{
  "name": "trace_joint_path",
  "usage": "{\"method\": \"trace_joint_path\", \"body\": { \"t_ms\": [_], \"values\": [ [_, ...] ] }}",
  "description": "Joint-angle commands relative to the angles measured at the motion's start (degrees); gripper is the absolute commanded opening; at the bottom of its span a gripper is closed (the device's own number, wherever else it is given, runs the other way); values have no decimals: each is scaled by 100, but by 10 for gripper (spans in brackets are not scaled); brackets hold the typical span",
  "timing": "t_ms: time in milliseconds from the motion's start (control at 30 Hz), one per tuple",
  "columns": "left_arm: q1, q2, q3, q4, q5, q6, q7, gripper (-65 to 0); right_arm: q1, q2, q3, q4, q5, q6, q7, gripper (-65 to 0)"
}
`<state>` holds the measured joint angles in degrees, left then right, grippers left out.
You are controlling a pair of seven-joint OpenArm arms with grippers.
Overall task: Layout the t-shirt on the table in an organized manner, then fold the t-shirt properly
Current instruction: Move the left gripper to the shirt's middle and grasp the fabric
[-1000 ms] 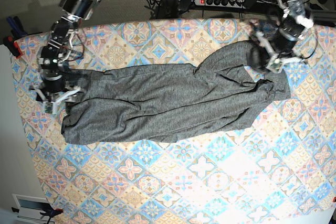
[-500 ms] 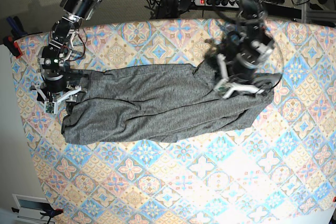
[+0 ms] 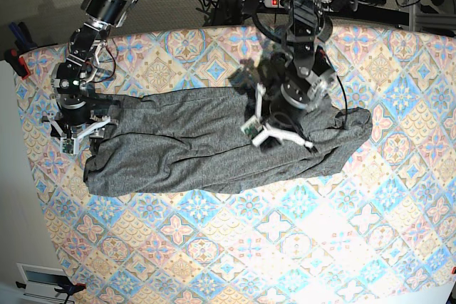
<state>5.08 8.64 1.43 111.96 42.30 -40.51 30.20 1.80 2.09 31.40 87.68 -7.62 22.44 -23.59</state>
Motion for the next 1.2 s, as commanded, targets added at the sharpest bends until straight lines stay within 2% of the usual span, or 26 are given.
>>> {"method": "trace_joint_path", "body": {
  "t_ms": [0, 100, 267, 433, 533, 700, 933, 1167],
  "values": [
    [-135, 36, 230, 105, -41, 51, -140, -620, 97, 59, 12, 54, 45, -6, 140, -308],
    [-231, 36, 819, 105, 134, 51, 53, -620, 97, 59, 12, -34, 45, -6, 157, -308],
    [-688, 36, 1558, 105, 161, 51, 985, -620, 97, 59, 12, -60, 45, -6, 166, -308],
    [-1005, 36, 2138, 96, -208, 51, 1337, -621, 97, 59, 12, -60, 45, -6, 166, -308],
    [-1146, 36, 2384, -36, -419, 51, 1345, -620, 97, 59, 12, -60, 45, -6, 166, -308],
    [-1321, 36, 2701, -801, -446, 51, 1301, -620, 97, 59, 100, -43, 45, -6, 166, -308],
    [-1506, 36, 2965, -1284, -455, 51, 1275, -620, 105, 59, 399, -25, 45, -6, 166, -308],
    [-1611, 36, 3193, -1891, -455, 51, 624, -619, 97, 59, 399, -43, 45, -6, 166, -308]
  ]
}}
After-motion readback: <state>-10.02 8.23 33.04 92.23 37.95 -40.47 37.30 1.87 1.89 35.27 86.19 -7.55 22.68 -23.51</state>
